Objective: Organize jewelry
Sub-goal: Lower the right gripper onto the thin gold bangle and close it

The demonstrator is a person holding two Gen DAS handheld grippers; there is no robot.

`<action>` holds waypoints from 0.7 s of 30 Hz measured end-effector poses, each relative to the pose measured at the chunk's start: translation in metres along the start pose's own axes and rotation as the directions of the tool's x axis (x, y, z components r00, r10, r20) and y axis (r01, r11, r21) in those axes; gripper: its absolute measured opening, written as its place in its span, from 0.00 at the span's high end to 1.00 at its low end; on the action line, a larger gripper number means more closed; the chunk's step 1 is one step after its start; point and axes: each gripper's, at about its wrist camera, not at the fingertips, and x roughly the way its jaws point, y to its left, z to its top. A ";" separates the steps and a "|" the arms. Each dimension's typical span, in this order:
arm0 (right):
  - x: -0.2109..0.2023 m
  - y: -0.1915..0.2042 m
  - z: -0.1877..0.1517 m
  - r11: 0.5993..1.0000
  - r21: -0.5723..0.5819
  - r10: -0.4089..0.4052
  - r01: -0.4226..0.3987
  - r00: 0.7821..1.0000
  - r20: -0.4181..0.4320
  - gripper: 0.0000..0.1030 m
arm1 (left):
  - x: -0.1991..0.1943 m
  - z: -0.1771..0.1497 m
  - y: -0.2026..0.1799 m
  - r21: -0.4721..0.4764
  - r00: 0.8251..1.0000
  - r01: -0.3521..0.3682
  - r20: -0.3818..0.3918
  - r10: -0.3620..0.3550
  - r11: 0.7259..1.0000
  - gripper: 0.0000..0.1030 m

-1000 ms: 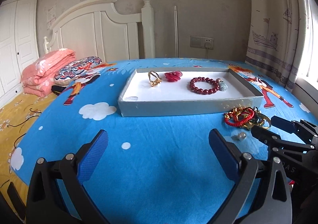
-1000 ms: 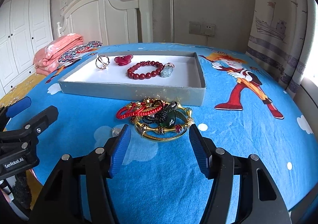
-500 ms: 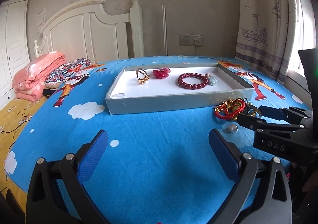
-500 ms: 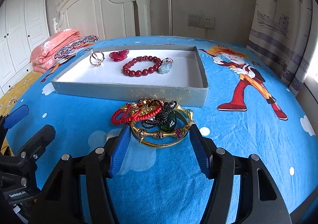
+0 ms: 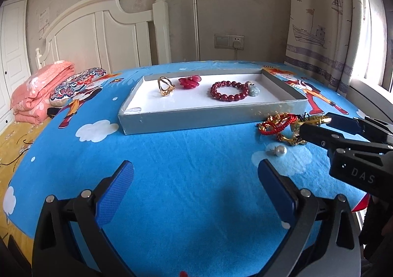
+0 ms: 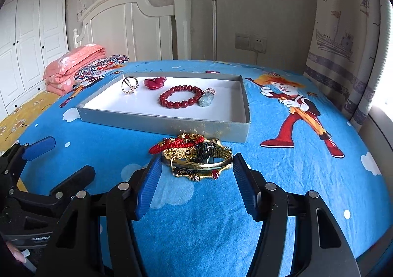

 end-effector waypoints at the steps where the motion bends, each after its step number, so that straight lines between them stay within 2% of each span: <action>1: -0.005 -0.002 -0.001 1.000 0.006 0.005 -0.005 1.000 0.003 0.45 | -0.001 0.000 0.000 0.001 1.000 -0.004 0.004 0.004 1.000 0.05; 6: -0.018 -0.004 -0.012 1.000 0.008 0.022 -0.022 1.000 -0.021 0.45 | -0.001 0.002 0.002 -0.016 1.000 -0.010 0.005 0.010 1.000 0.05; 11: -0.007 -0.012 -0.029 0.999 0.033 0.021 -0.018 0.996 -0.087 0.47 | -0.004 0.003 -0.001 -0.001 1.000 -0.007 0.013 0.007 1.000 0.05; 14: -0.006 -0.012 -0.031 0.999 0.033 0.021 -0.018 0.996 -0.091 0.46 | -0.004 0.003 -0.004 0.007 1.000 -0.006 0.014 0.006 1.000 0.05; 17: -0.003 -0.007 -0.029 0.999 0.011 0.031 -0.030 0.995 -0.099 0.35 | -0.003 0.002 -0.005 0.008 1.000 -0.002 0.008 0.002 1.000 0.05; 21: 0.003 -0.005 -0.026 1.000 0.003 0.017 -0.017 0.996 -0.090 0.34 | -0.003 0.002 -0.007 0.014 1.000 0.001 0.004 -0.001 1.000 0.05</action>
